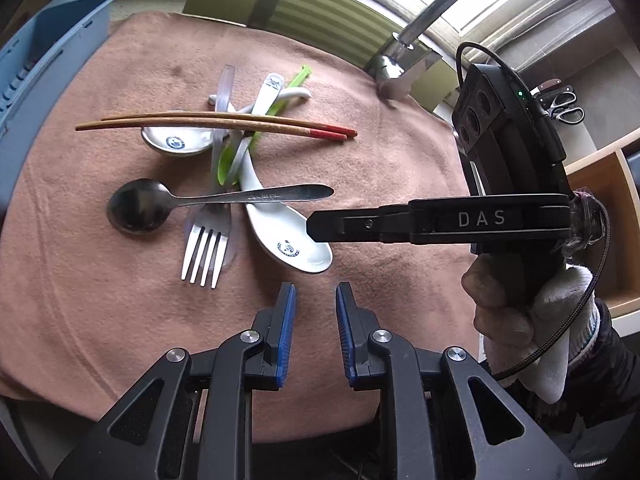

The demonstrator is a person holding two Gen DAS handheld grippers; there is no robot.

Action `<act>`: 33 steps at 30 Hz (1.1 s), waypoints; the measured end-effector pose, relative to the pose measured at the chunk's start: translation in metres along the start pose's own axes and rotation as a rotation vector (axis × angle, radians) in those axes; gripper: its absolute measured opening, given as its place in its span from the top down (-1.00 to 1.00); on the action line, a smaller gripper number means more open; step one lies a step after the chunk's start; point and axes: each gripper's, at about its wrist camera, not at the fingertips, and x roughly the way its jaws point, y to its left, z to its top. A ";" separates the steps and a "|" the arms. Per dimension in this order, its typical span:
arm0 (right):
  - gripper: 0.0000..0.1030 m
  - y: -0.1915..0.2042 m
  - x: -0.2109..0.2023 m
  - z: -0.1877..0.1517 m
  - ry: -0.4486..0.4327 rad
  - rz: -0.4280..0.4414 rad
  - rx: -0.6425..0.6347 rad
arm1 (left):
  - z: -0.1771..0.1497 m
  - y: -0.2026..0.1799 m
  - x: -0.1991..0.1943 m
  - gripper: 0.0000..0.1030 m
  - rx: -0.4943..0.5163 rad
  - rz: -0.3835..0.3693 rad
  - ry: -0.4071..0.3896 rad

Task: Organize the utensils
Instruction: 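Move the left gripper back over the utensil pile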

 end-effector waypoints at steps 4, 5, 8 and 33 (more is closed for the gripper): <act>0.59 -0.005 0.005 0.002 0.010 0.015 0.022 | 0.006 0.005 0.009 0.37 -0.031 0.000 0.000; 0.61 -0.007 0.005 0.002 0.016 0.025 0.031 | 0.008 0.007 0.010 0.37 -0.040 -0.003 -0.003; 0.66 -0.006 0.010 0.003 0.030 0.037 0.035 | 0.012 0.010 0.013 0.37 -0.059 -0.008 -0.010; 0.85 -0.028 -0.016 -0.022 -0.037 0.033 0.147 | 0.012 -0.006 0.036 0.42 0.015 -0.057 0.037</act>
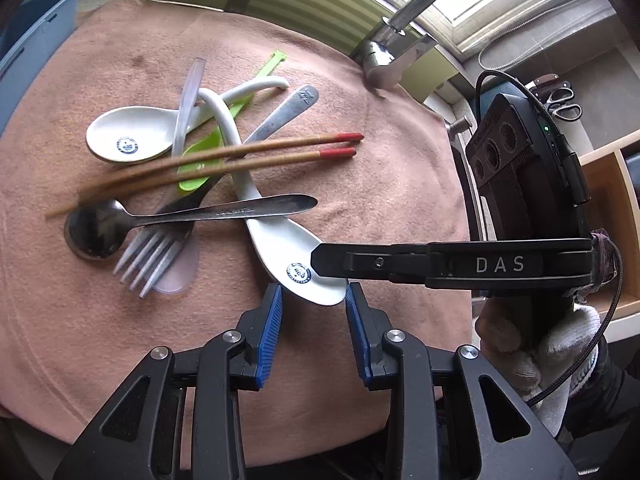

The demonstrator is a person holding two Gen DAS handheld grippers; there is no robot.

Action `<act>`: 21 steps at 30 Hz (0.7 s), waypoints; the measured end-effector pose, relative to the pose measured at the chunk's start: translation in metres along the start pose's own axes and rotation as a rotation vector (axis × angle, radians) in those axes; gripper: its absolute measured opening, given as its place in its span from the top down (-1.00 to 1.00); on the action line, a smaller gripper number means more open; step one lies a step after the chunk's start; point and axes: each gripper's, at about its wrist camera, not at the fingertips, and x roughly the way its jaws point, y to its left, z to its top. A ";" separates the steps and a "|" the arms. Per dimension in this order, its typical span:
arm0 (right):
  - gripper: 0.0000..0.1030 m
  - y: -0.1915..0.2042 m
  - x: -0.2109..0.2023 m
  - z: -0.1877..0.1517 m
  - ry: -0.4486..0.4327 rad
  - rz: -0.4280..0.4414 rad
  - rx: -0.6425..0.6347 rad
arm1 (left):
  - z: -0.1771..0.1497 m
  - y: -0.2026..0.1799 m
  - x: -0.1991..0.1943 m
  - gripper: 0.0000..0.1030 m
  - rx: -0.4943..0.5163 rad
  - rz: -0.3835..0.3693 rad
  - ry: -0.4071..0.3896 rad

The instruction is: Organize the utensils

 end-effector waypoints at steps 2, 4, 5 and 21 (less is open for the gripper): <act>0.85 -0.004 -0.007 -0.004 -0.015 -0.008 0.011 | 0.000 -0.006 0.004 0.42 0.023 -0.005 0.013; 0.86 -0.008 -0.014 -0.007 -0.027 -0.017 0.023 | -0.001 -0.010 0.008 0.42 0.037 -0.016 0.026; 0.86 -0.009 -0.014 -0.009 -0.031 -0.019 0.030 | -0.002 -0.012 0.009 0.42 0.046 -0.019 0.032; 0.49 -0.018 -0.050 -0.002 -0.120 -0.019 0.039 | -0.025 0.004 -0.029 0.42 0.129 0.067 0.059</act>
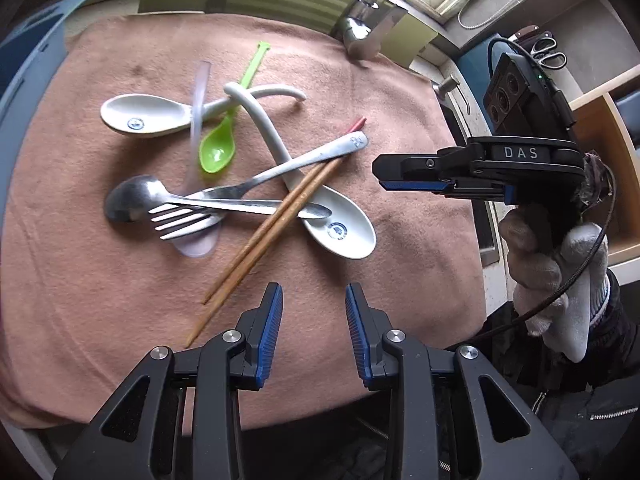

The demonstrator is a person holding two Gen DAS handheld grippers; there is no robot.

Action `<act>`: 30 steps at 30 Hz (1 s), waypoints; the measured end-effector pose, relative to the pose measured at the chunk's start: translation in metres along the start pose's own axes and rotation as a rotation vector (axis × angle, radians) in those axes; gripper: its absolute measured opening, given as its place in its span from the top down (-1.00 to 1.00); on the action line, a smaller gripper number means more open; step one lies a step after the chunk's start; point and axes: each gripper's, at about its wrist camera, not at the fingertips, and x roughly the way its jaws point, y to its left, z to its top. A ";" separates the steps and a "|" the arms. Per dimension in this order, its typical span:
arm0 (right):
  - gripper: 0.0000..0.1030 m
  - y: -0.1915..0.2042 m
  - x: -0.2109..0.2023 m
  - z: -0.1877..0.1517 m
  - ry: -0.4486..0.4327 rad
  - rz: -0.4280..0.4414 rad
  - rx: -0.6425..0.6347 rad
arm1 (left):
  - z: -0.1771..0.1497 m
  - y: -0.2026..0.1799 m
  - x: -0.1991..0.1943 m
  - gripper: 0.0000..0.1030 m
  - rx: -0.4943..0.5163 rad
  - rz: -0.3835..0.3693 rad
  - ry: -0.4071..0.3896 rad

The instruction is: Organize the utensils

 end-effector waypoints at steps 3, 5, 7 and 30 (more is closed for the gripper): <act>0.49 -0.001 0.004 0.007 0.007 0.033 0.022 | 0.006 0.009 -0.013 0.42 0.004 0.056 -0.029; 0.49 0.000 0.010 0.012 0.016 0.029 0.029 | 0.012 0.013 -0.018 0.42 0.001 0.069 -0.039; 0.49 0.003 0.019 0.015 0.023 0.014 0.027 | 0.017 0.014 -0.021 0.42 0.016 0.085 -0.045; 0.48 0.017 0.034 0.017 -0.127 -0.040 0.181 | 0.072 0.001 0.042 0.70 0.322 -0.058 0.169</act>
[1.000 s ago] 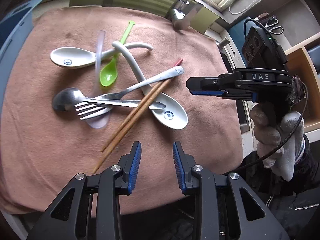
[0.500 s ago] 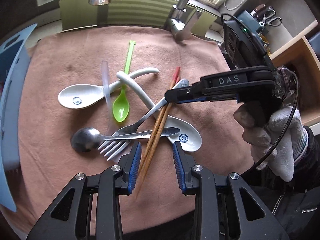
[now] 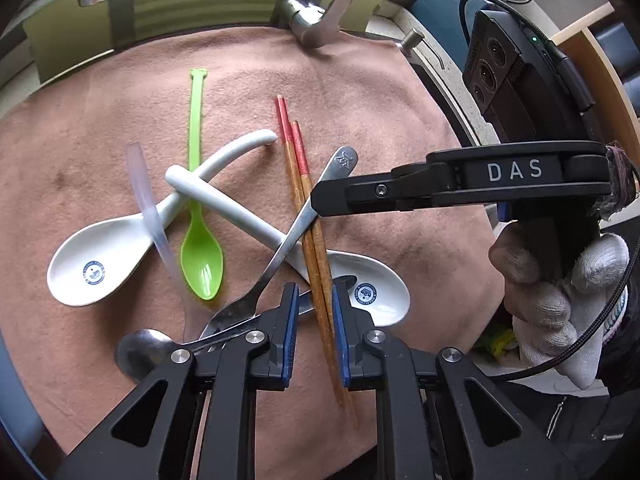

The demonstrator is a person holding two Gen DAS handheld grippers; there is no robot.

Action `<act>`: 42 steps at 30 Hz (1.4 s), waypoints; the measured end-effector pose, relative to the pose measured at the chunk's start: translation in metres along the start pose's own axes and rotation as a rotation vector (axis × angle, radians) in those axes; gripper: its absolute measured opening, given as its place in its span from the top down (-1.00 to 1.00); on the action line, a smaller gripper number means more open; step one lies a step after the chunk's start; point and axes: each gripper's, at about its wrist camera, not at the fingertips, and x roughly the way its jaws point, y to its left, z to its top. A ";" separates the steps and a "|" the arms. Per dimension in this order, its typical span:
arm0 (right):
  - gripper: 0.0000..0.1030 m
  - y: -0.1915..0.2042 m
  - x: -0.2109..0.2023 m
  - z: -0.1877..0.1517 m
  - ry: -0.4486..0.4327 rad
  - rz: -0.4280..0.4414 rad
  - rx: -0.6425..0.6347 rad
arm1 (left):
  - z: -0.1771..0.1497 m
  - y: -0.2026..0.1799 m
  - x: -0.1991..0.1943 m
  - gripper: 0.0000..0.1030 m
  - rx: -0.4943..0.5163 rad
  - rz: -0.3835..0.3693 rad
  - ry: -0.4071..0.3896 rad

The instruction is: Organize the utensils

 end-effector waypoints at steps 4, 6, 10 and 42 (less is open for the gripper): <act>0.48 -0.009 -0.004 -0.003 -0.023 -0.007 0.018 | 0.006 0.005 0.004 0.77 -0.014 0.039 -0.006; 0.48 -0.011 -0.008 -0.004 -0.036 -0.001 0.018 | 0.008 0.007 0.002 0.77 -0.019 0.064 -0.020; 0.48 -0.010 -0.016 -0.004 -0.036 0.014 0.008 | 0.008 0.012 -0.002 0.77 -0.028 0.101 -0.038; 0.47 -0.022 -0.006 0.003 -0.032 0.072 0.125 | -0.034 0.050 -0.051 0.73 -0.102 0.136 -0.091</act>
